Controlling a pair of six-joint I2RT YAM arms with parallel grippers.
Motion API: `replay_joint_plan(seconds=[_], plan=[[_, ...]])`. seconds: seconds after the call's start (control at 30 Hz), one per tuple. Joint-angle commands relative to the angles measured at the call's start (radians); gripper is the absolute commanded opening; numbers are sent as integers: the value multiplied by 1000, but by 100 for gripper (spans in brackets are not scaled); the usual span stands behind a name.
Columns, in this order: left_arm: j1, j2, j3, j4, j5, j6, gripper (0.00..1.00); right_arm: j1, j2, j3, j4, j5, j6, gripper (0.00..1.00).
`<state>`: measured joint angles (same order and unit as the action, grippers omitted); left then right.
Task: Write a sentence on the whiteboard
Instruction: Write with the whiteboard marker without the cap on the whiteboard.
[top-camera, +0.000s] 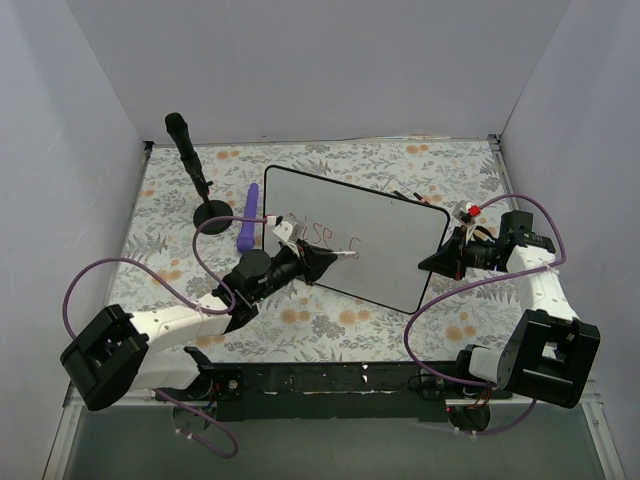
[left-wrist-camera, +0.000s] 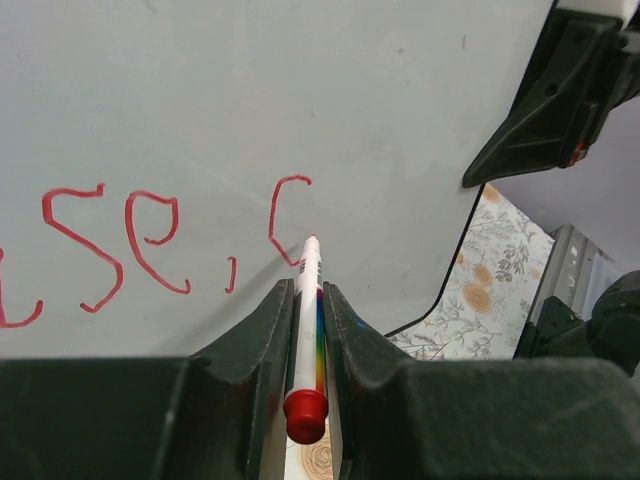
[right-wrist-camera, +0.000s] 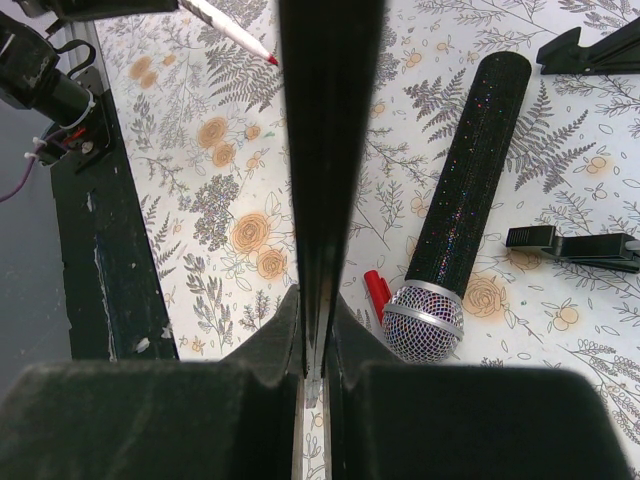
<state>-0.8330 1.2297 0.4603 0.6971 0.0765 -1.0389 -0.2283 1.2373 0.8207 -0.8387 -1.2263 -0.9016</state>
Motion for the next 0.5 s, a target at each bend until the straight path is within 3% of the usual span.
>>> replay_joint_plan(seconds=[0.0, 0.47], plan=[[8, -104, 5, -11, 23, 11, 0, 11, -7, 15, 10, 36, -40, 1], [15, -260, -110, -10, 100, -108, 0, 11, -13, 11, 18, 42, -34, 1]])
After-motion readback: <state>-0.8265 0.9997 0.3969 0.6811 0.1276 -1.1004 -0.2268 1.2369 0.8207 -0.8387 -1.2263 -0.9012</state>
